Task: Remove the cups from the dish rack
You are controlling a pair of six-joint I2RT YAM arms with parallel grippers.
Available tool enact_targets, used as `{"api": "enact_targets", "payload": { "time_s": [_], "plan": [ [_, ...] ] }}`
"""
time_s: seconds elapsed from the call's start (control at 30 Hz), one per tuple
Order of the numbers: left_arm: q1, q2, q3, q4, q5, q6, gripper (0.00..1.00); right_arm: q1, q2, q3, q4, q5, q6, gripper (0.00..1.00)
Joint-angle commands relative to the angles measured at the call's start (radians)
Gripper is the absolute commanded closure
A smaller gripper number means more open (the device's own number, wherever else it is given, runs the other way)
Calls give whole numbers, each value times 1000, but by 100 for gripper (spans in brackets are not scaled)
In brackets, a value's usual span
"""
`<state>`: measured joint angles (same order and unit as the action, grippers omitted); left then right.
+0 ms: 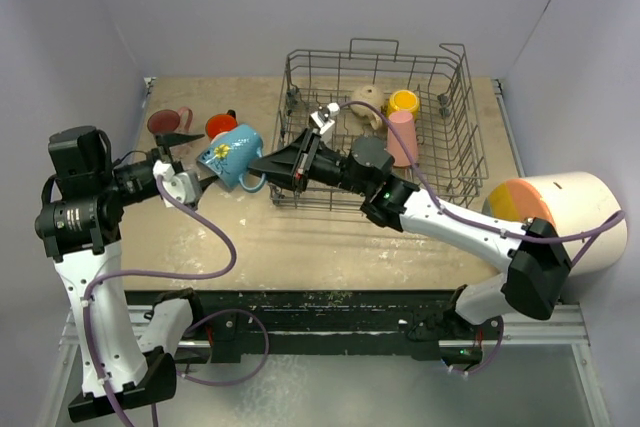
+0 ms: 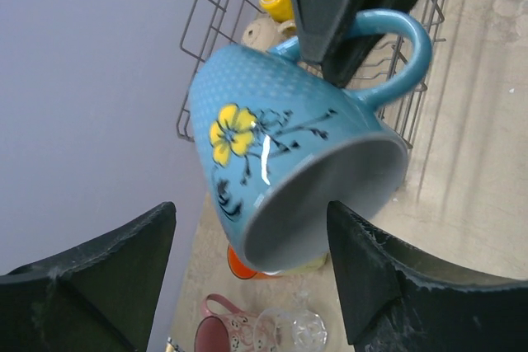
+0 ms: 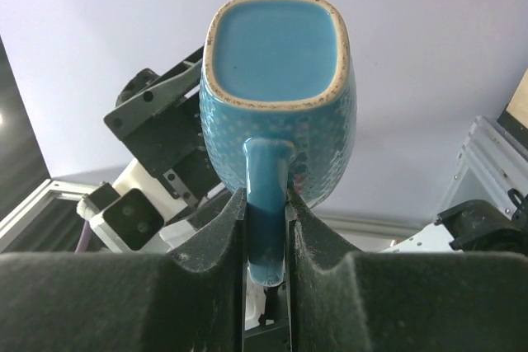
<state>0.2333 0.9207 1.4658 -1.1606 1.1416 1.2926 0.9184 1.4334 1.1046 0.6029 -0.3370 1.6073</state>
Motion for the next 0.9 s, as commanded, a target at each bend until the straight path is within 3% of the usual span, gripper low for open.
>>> {"api": "enact_targets", "payload": {
  "time_s": [0.0, 0.17, 0.27, 0.37, 0.47, 0.57, 0.63, 0.73, 0.87],
  "plan": [
    [-1, -9, 17, 100, 80, -95, 28, 23, -14, 11, 178, 20, 51, 100],
    [-2, -22, 9, 157, 84, -147, 41, 57, -7, 18, 208, 36, 66, 100],
    [-1, -37, -27, 225, 78, -195, 57, 98, 14, 29, 230, 43, 78, 100],
    [-1, -47, -54, 270, 70, -229, 97, 121, 36, 36, 253, 42, 88, 100],
    [-1, -55, -78, 309, 50, -259, 100, 123, 37, 31, 242, 39, 80, 89],
    [-1, -48, -87, 311, -3, -257, 100, 117, 9, 23, 148, 18, 47, 61],
    [-1, -27, -81, 310, -68, -271, 100, 88, -35, 31, 5, 36, -39, 43],
    [-1, 45, -46, 275, -207, -274, 100, 27, -98, 83, -330, 93, -213, 27],
    [-1, 220, 68, 146, -418, -246, 100, -90, -163, 110, -641, 143, -390, 16]
  ]
}}
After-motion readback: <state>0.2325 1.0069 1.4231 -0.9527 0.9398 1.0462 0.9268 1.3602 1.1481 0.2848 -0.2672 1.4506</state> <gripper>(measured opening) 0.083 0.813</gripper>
